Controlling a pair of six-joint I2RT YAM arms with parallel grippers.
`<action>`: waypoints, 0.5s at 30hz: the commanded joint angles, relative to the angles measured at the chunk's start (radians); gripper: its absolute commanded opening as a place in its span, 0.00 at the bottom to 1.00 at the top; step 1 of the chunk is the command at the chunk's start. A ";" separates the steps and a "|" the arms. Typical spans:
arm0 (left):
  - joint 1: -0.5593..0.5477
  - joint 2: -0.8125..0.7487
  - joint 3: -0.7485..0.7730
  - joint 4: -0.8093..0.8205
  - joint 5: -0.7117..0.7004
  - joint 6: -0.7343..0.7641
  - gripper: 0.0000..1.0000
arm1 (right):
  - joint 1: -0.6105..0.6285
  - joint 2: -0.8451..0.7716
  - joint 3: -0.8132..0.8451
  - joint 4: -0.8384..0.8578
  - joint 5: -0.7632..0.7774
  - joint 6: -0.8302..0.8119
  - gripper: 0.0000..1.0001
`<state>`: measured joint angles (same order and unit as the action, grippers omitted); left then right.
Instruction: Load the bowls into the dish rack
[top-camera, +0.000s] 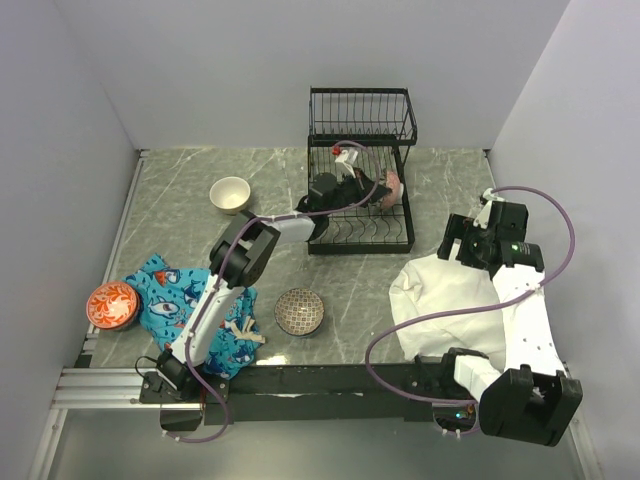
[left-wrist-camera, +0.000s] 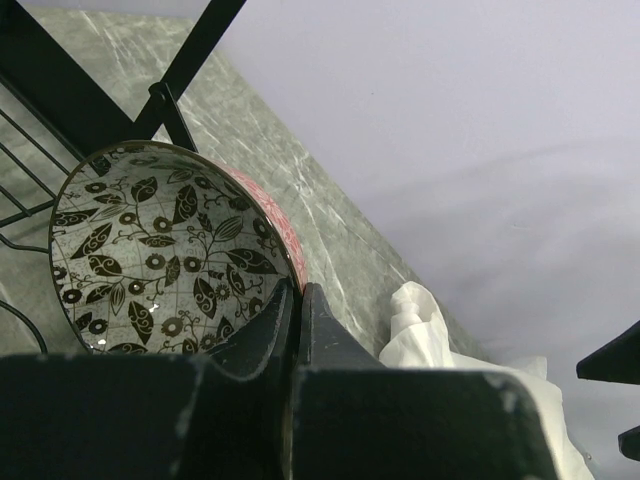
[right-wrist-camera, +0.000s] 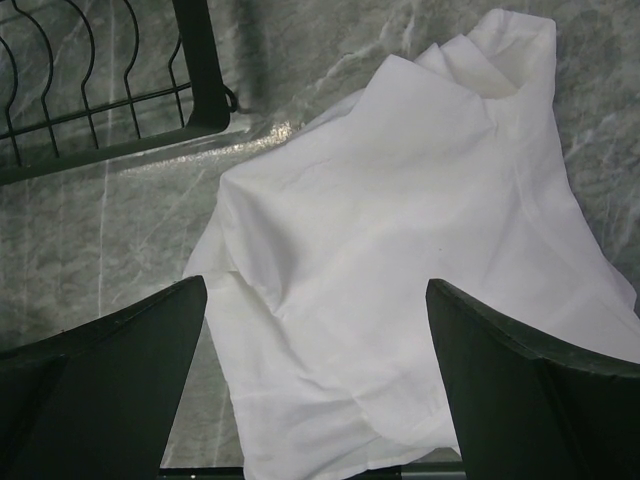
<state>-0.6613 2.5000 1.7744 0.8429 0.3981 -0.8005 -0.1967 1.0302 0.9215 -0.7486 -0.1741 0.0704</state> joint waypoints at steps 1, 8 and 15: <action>0.026 0.011 0.045 0.061 0.010 -0.025 0.02 | -0.009 0.013 0.008 0.037 -0.008 0.006 0.98; 0.029 0.008 0.066 0.009 -0.051 0.007 0.03 | -0.009 0.030 0.014 0.041 -0.013 0.008 0.98; 0.031 0.026 0.089 -0.002 -0.074 0.044 0.03 | -0.009 0.037 0.004 0.052 -0.016 0.011 0.98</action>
<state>-0.6518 2.5187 1.8046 0.8303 0.3573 -0.7780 -0.1970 1.0664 0.9215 -0.7349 -0.1791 0.0708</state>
